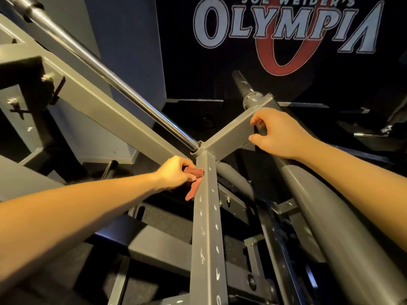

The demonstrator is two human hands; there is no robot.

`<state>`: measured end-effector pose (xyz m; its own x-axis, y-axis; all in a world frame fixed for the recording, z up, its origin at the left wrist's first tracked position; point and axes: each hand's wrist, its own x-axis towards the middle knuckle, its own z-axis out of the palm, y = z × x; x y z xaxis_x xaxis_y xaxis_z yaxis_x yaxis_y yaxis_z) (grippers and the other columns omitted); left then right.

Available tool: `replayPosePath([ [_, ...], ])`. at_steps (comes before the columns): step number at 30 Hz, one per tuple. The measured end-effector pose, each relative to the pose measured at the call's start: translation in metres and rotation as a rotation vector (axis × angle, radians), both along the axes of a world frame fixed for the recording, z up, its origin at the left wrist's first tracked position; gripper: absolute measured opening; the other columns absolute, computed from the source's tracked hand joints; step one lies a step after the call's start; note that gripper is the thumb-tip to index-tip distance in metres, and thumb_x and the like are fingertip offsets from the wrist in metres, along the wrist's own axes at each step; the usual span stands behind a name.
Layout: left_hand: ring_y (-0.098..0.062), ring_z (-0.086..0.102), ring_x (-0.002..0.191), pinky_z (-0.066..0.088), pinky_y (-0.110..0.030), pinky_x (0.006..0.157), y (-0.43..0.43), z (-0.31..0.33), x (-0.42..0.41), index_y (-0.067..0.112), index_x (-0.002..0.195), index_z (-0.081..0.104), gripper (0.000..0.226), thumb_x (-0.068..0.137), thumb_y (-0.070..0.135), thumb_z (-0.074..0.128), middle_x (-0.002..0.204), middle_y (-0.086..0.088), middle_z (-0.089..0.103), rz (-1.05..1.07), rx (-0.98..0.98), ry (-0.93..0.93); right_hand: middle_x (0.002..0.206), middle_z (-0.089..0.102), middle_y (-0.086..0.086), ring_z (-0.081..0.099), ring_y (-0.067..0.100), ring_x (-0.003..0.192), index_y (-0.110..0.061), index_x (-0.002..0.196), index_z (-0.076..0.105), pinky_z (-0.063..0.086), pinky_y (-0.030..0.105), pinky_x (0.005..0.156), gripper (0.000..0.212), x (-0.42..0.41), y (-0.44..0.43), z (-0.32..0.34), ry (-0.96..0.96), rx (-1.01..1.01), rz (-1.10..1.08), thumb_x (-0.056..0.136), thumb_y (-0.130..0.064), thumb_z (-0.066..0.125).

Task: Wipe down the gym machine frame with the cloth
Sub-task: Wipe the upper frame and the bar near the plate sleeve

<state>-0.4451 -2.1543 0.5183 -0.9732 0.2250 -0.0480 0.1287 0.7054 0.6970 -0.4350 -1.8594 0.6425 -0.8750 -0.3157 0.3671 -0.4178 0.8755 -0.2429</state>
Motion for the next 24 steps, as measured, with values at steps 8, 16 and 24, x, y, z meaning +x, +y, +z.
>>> replayPosePath([
  [8, -0.005, 0.069, 0.09, 0.055, -0.023, 0.079, 0.006, -0.011, 0.011, 0.027, 0.093, 0.075, 0.006, 0.09, 0.021, 0.076, 0.09, 0.012, 0.073, -0.024, 0.009, 0.178, 0.106, 0.058, -0.005, 0.058, 0.016, 0.095, -0.021, 0.116, 0.061, 0.053, 0.036, 0.084, 0.032, -0.007, -0.003, -0.003, 0.021, 0.013, -0.025, 0.087, -0.032, 0.071],
  [16, -0.008, 0.066, 0.095, 0.054, -0.03, 0.084, 0.021, -0.014, -0.024, 0.022, 0.091, 0.076, 0.007, 0.091, 0.015, 0.074, 0.092, 0.007, 0.072, 0.149, 0.109, 0.154, 0.113, 0.055, -0.001, 0.056, 0.019, 0.102, -0.016, 0.115, 0.061, 0.051, 0.037, 0.088, 0.037, -0.008, -0.004, -0.001, 0.041, 0.059, -0.057, 0.085, -0.033, 0.074],
  [24, -0.004, 0.068, 0.086, 0.058, -0.033, 0.083, 0.016, -0.013, 0.013, 0.027, 0.079, 0.073, 0.013, 0.09, 0.02, 0.074, 0.079, 0.016, 0.072, 0.005, -0.001, 0.199, 0.109, 0.054, -0.002, 0.056, 0.017, 0.095, -0.019, 0.111, 0.06, 0.05, 0.035, 0.082, 0.033, -0.008, -0.006, -0.001, 0.032, 0.022, -0.066, 0.086, -0.034, 0.075],
])
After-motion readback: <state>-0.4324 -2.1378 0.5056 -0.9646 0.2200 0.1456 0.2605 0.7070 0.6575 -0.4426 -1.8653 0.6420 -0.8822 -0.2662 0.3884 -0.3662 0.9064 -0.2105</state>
